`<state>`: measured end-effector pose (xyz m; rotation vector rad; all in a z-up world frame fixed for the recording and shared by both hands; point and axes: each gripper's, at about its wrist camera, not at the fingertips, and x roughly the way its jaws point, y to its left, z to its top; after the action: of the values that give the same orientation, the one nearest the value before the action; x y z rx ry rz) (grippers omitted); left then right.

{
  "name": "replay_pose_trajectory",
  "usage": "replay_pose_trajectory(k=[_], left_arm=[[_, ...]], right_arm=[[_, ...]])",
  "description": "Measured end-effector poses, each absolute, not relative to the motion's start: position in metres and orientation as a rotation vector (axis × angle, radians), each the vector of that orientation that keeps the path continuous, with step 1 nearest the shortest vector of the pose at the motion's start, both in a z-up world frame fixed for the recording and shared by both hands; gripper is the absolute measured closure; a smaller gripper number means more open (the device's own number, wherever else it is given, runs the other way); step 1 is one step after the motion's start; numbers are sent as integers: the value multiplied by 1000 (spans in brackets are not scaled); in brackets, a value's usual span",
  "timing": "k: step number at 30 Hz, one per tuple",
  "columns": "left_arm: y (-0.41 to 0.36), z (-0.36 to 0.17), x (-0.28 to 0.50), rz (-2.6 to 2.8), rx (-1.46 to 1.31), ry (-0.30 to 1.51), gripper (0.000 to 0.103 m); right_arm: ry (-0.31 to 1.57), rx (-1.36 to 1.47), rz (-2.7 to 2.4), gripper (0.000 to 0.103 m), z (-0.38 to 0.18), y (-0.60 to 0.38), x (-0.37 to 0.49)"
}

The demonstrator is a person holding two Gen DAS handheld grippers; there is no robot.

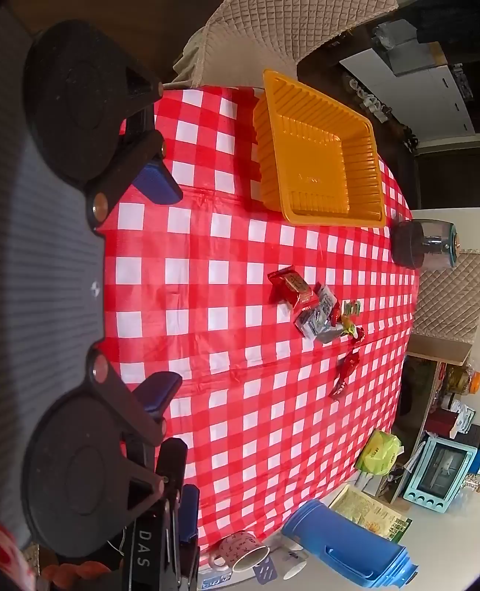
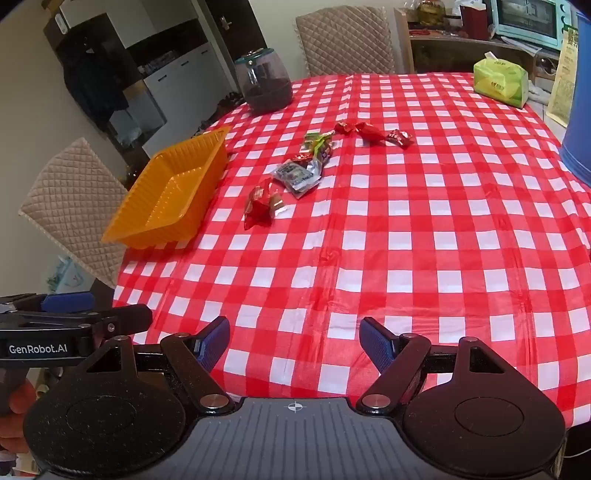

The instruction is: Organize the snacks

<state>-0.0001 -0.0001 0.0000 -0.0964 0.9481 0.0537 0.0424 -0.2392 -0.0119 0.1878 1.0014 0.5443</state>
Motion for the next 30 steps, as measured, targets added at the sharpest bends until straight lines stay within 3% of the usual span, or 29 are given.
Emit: replay_pose_trajectory(k=[30], left_arm=[[-4,-4,2,53,-105,950,7]], right_arm=[[1007,182,541,26,-19,-234,49]])
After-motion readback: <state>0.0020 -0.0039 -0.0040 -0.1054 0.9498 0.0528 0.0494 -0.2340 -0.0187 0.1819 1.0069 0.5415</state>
